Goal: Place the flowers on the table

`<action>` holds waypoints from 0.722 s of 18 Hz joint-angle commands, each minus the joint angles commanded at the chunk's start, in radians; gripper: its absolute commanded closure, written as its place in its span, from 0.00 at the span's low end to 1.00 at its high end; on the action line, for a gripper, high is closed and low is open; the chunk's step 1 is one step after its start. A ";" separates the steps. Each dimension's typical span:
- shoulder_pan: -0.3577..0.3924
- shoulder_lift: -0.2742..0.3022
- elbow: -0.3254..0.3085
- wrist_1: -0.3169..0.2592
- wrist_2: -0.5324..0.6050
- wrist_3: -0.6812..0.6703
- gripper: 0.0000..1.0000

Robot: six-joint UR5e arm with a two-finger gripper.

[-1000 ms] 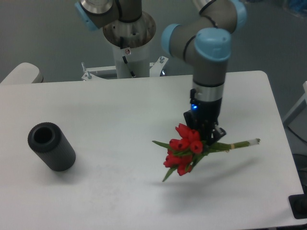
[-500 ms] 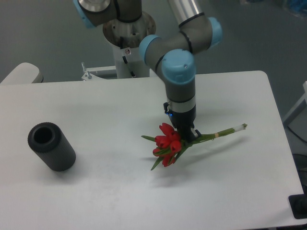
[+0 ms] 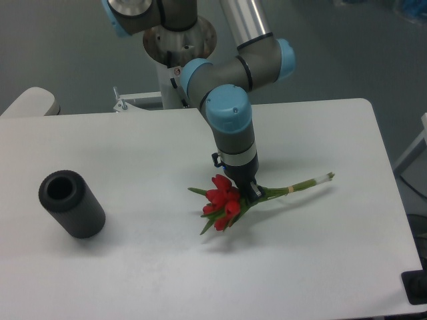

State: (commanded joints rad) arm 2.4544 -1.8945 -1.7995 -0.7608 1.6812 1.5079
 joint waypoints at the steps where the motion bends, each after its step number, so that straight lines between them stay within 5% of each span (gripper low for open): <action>1: 0.000 0.000 0.012 0.000 0.000 -0.003 0.00; 13: -0.061 -0.020 0.261 -0.022 -0.018 -0.130 0.00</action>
State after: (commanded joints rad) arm 2.3932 -1.9144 -1.5387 -0.7823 1.6628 1.3778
